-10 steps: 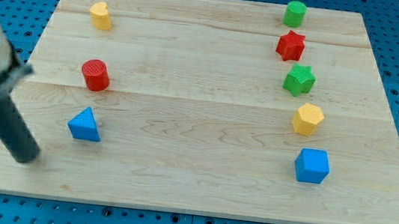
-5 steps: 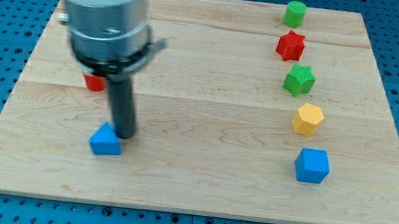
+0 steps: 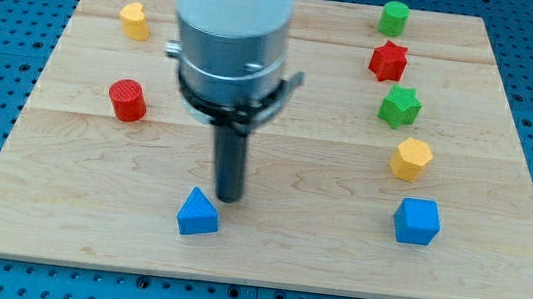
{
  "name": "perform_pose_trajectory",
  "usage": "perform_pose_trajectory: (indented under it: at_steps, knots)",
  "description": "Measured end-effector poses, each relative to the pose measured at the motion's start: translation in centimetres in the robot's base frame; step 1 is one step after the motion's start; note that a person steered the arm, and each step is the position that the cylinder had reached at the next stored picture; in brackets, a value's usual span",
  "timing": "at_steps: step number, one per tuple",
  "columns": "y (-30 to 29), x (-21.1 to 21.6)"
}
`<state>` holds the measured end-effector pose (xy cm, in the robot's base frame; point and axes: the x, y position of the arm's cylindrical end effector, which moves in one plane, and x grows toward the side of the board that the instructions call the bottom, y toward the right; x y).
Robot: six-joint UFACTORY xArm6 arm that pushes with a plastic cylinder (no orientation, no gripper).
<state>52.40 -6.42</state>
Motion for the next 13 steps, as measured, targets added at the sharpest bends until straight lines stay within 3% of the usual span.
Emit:
perform_pose_trajectory:
  at_steps: [1, 2, 3, 4, 7, 8, 11, 13]
  knots:
    - [-6.1, 0.4]
    - [-1.9, 4.2]
    - [6.1, 3.3]
    - [10.0, 2.6]
    - [16.8, 1.0]
    - [20.2, 2.9]
    - [15.4, 6.9]
    - [18.8, 7.7]
